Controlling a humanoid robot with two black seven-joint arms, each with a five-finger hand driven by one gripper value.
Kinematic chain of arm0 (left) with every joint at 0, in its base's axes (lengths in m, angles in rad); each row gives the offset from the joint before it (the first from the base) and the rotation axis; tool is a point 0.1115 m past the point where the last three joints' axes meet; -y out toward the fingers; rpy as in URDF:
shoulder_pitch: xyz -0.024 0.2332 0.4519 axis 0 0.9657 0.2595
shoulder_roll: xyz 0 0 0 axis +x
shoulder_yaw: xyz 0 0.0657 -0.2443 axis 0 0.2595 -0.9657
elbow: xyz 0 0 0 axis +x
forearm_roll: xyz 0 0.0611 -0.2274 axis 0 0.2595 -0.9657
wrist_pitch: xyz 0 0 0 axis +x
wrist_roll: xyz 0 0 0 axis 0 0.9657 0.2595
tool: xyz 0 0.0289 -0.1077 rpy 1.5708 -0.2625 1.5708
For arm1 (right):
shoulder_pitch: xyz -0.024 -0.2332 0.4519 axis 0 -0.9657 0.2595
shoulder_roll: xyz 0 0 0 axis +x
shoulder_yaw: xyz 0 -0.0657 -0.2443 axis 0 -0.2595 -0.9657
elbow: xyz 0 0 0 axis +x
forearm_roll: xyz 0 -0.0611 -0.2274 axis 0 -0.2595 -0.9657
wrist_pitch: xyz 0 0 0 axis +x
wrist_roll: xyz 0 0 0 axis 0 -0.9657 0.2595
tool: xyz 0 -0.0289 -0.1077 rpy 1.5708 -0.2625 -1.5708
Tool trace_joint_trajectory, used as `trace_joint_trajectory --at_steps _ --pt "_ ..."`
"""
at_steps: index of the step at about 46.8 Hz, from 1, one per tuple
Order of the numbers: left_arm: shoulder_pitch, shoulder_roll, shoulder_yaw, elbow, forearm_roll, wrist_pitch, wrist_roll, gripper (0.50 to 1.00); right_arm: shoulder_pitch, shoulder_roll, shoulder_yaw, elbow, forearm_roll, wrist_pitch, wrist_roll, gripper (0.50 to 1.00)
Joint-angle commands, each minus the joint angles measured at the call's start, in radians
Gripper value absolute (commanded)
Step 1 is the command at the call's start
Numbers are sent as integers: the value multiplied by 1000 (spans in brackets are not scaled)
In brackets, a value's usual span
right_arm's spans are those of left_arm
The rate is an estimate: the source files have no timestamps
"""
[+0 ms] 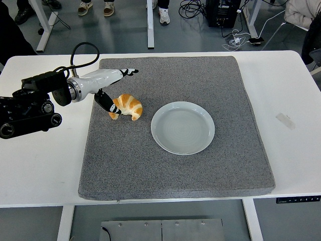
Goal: Place the bread on the plate
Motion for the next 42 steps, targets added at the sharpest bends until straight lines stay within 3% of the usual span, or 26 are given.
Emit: trace_joint_trajectory --at_steps 1,5,23,33,42 --pt "36 -2 2 1 31 59 0 984 0 0 0 0 2 1 0 1000" --pt "51 -2 4 1 41 90 -4 984 0 0 0 0 0 1 0 1000" --pt "64 -5 -1 28 41 96 -12 983 0 0 0 0 0 1 0 1000" --pt "87 -77 -9 127 38 96 -27 975 0 0 0 0 0 1 0 1000" --pt "97 -97 -9 131 38 96 -36 971 0 0 0 0 0 1 0 1000"
